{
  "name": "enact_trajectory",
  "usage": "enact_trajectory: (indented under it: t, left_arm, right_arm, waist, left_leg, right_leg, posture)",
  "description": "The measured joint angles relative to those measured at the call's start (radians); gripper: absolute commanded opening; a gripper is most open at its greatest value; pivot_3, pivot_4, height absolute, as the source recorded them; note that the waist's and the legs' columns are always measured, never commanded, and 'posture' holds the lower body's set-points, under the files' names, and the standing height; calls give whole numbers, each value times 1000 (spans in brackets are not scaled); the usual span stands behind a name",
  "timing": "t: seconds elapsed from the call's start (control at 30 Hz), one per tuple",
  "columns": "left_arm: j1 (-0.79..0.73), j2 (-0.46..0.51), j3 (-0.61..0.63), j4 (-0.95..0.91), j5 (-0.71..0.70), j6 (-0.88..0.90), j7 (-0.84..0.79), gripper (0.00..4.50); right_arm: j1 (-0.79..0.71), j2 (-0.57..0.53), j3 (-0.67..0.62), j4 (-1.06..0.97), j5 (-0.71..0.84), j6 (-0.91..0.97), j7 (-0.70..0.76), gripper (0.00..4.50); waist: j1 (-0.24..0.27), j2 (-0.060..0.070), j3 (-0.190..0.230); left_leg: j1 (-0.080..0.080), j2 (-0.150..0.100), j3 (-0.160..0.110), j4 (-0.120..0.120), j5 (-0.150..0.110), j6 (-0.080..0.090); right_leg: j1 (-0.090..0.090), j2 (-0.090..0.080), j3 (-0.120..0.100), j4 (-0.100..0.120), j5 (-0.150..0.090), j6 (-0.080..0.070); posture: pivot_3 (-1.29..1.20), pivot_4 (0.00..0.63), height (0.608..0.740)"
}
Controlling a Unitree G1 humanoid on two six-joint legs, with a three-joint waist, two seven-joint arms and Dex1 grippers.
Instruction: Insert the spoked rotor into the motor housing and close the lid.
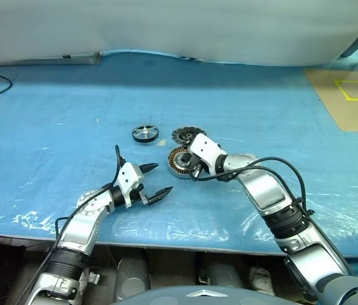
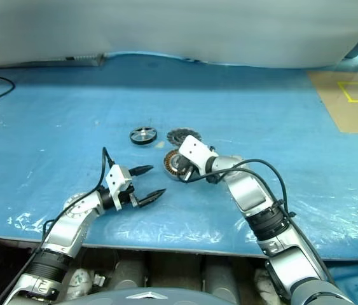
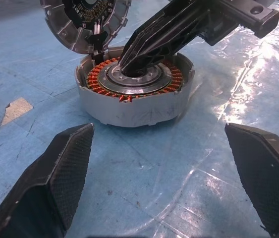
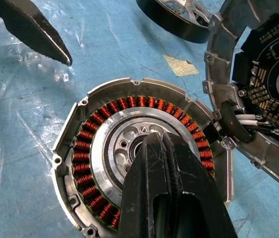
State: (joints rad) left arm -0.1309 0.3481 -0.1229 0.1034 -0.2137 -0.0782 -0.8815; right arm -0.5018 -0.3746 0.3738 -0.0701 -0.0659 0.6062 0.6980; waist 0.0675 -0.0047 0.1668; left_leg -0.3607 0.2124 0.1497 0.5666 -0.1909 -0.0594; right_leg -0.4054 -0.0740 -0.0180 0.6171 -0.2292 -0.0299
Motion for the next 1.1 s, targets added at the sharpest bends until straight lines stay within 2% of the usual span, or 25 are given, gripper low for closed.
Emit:
enact_trajectory:
  t: [0.23, 0.4, 0.53, 0.7, 0.83, 0.93, 1.1]
  left_arm:
    - [2, 0, 0, 0, 0, 1, 3, 4500]
    - [3, 1, 1, 0, 0, 1, 6, 4500]
    - [-2, 2, 7, 4, -2, 0, 5, 4500]
    - [-39, -4, 40, 7, -14, 5, 39, 4500]
    - [-111, 6, 98, 8, -52, 62, 76, 4500]
    - [-203, 50, 152, 43, -93, 101, 73, 4500]
    - [-348, 128, 175, 216, -110, 156, -13, 4500]
  right_arm:
    - [49, 26, -70, -41, 112, 41, 43, 16]
    - [68, 19, -178, -139, 249, 57, 85, 16]
    - [100, -26, -185, -147, 254, 54, 84, 16]
    - [124, -33, -184, -148, 255, 38, 70, 16]
    - [133, -32, -184, -148, 259, 23, 61, 16]
    - [153, -32, -184, -149, 262, -11, 61, 16]
    - [197, -18, -188, -150, 261, -144, 59, 16]
  waist:
    - [0, 0, 0]
    - [1, 0, 0]
    - [1, 0, 0]
    - [0, 0, 0]
    - [1, 0, 0]
    - [1, 0, 0]
    - [2, 0, 0]
  left_leg:
    - [-1, 0, 0, -1, 0, 0]
    - [-4, 0, 0, -1, 0, 0]
    - [-4, 0, 0, -1, 0, 0]
    - [-3, 0, 0, -1, 0, 0]
    - [-4, 0, 0, 0, 0, 0]
    - [-4, 0, 0, -1, 0, 0]
    - [-4, -1, 0, -1, 0, 0]
  right_leg:
    - [-1, 0, 0, -1, 0, 0]
    - [-3, 0, 0, -1, 0, 0]
    - [-3, 0, 0, -1, 0, 0]
    - [-3, 0, 0, -1, 0, 0]
    - [-3, 0, 0, -1, 0, 0]
    - [-3, 0, -1, -1, 0, 0]
    - [-4, 0, 0, -1, 0, 0]
  posture:
    - [0, 150, 740]
    - [0, 150, 740]
    - [0, 150, 740]
    - [0, 150, 740]
    - [0, 150, 740]
    - [0, 150, 740]
    - [0, 150, 740]
